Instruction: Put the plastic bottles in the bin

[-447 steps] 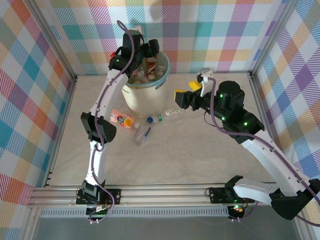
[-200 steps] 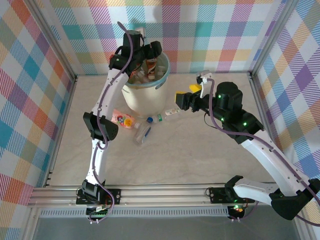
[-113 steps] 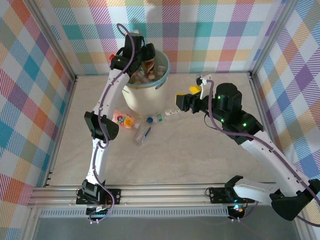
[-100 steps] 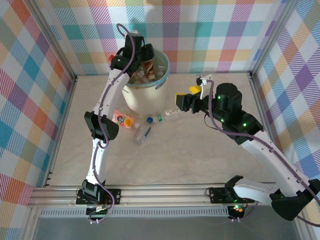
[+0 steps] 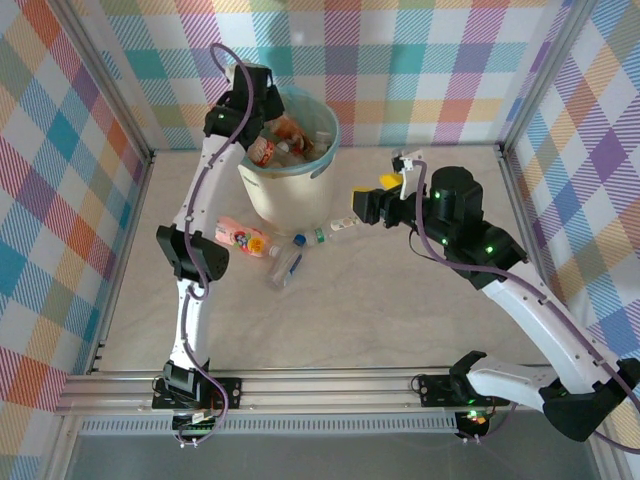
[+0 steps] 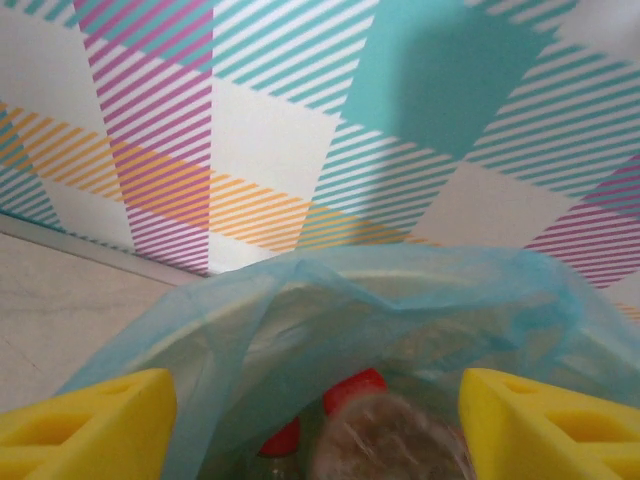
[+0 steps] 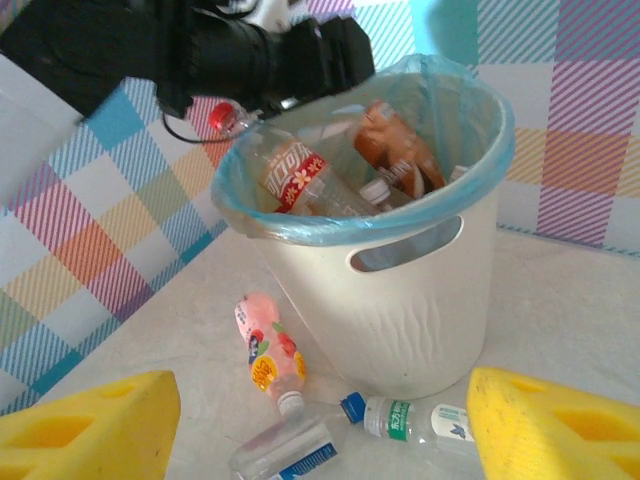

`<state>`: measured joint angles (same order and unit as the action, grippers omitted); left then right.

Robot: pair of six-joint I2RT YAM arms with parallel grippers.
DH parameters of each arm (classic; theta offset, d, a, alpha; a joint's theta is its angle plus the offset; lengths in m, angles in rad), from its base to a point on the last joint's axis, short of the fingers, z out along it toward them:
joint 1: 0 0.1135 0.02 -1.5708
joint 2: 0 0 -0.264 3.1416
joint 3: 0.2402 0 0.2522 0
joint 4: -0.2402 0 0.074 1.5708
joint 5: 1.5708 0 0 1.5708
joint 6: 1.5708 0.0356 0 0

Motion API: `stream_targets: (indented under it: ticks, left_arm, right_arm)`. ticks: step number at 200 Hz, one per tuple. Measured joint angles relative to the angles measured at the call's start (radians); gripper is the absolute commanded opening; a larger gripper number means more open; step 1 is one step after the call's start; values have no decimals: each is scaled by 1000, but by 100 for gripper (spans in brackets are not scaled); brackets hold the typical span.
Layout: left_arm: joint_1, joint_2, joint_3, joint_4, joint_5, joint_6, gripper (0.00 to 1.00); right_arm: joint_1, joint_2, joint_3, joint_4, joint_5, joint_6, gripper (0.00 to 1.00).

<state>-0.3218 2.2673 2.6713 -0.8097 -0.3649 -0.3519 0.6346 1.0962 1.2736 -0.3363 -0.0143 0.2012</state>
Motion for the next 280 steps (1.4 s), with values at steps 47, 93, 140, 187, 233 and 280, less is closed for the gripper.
stream_targets:
  ticks: [47,93,140,187,233,280]
  left_arm:
    - [-17,-258,-185,78,99,66,75]
    - [-38,-620,-577,182,259,202,76]
    - [-47,-942,-1057,237,462,325,77]
    - [-51,-1228,-1434,251,653,401,80]
    - [-51,-1432,-1628,255,681,414,84]
    - [-51,-1519,-1661,244,605,425,84]
  right_arm:
    - [1,119,39,-82,-14,8,74]
    - [7,226,40,-108,-41,-26,80]
    - [8,328,26,-98,-123,-291,85]
    - [-6,439,-58,-45,-143,-650,92]
    - [-89,620,-61,-6,-178,-877,98]
    - [-119,780,33,22,-182,-1050,98]
